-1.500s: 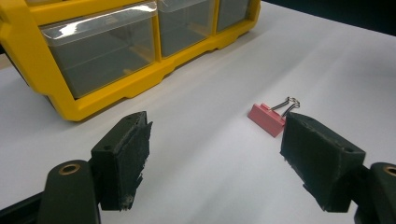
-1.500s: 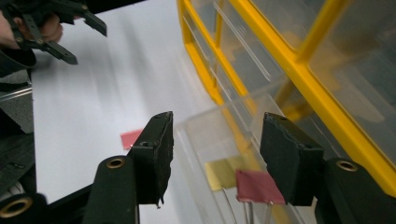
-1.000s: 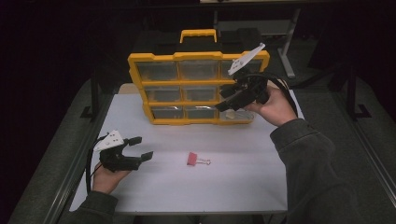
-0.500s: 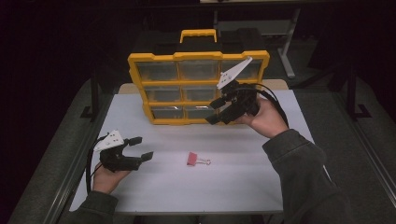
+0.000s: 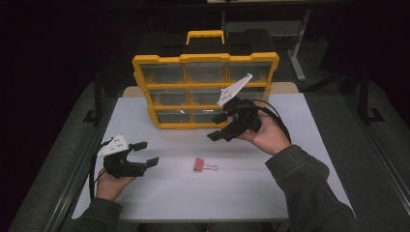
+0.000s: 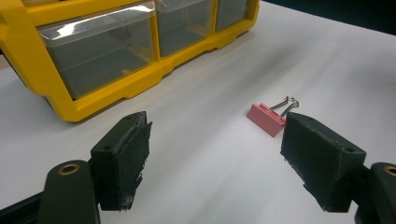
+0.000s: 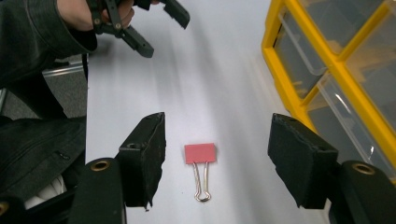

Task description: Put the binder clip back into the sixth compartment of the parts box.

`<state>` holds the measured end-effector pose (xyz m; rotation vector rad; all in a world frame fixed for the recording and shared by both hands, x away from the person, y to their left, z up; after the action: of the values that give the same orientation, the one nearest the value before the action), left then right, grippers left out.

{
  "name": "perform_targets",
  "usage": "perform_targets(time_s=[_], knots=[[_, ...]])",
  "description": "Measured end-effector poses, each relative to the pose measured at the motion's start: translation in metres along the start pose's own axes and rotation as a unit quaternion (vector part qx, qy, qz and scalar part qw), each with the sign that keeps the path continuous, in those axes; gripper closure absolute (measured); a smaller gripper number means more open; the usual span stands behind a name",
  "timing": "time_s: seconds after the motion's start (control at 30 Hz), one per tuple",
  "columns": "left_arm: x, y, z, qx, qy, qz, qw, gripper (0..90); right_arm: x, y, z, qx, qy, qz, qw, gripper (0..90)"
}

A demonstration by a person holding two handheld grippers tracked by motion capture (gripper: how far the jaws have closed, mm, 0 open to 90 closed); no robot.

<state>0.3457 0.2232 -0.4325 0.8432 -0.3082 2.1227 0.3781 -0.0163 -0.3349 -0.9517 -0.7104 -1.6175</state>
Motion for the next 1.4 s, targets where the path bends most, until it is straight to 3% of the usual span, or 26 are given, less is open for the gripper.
perform_targets(time_s=[0.5,0.7,1.03,1.13,1.3,1.4], knots=[[-0.001,-0.001,-0.001,0.0,-0.001,0.0,1.0,23.1,-0.044,-0.02,-0.008,0.012,-0.007,0.016,0.9998,34.6],[0.0,-0.001,-0.001,-0.003,-0.003,0.001,1.0,23.1,-0.066,-0.027,-0.014,0.004,-0.018,0.024,0.9996,34.4],[0.0,-0.001,0.0,0.002,0.0,0.0,1.0,23.1,-0.098,-0.025,-0.025,-0.004,-0.047,0.021,0.9987,34.0],[0.0,-0.001,-0.002,-0.003,-0.009,0.002,1.0,23.1,-0.107,-0.023,-0.027,-0.001,-0.051,0.017,0.9986,33.9],[0.001,-0.001,-0.002,-0.002,-0.008,0.001,1.0,23.1,-0.119,-0.021,-0.032,-0.02,-0.062,0.019,0.9977,33.3],[0.0,-0.001,-0.002,-0.001,-0.006,0.0,1.0,23.0,-0.125,-0.019,-0.034,-0.019,-0.063,0.017,0.9977,33.1]])
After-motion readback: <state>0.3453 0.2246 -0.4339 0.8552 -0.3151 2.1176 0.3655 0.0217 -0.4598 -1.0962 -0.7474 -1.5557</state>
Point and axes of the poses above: each handheld gripper's, and its own axes: x roughly backward along the jaws, z roughly out of its top, y roughly to its right, the point moved 9 cm from there along -x, roughly forward along the jaws, and after that the axes turned 15 degrees about -y, right-handed, at the moved point
